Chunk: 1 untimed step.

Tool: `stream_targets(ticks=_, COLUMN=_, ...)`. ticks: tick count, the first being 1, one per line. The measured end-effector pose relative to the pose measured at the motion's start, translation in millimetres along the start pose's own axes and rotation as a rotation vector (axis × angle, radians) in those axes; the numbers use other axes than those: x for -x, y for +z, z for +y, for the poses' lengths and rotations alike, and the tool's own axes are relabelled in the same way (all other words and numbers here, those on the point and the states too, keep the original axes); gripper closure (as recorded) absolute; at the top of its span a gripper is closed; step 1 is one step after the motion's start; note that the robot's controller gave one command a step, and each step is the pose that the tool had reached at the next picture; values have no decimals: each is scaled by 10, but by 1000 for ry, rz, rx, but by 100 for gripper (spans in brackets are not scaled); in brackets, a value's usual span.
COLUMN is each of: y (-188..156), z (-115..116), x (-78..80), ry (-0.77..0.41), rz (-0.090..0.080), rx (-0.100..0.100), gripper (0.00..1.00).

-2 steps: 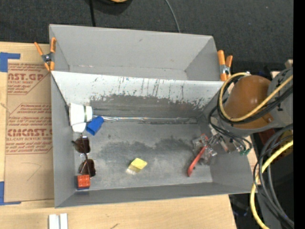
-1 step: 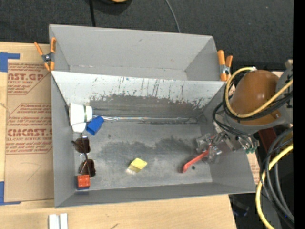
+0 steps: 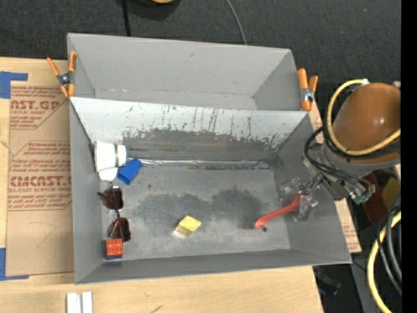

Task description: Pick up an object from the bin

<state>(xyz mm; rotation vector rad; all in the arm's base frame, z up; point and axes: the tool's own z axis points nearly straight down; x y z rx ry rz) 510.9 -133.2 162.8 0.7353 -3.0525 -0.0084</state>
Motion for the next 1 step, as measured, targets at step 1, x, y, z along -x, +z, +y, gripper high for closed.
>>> stream_targets(ticks=1, y=-505, z=121, x=-74, ry=-40, rz=4, rx=4, gripper=100)
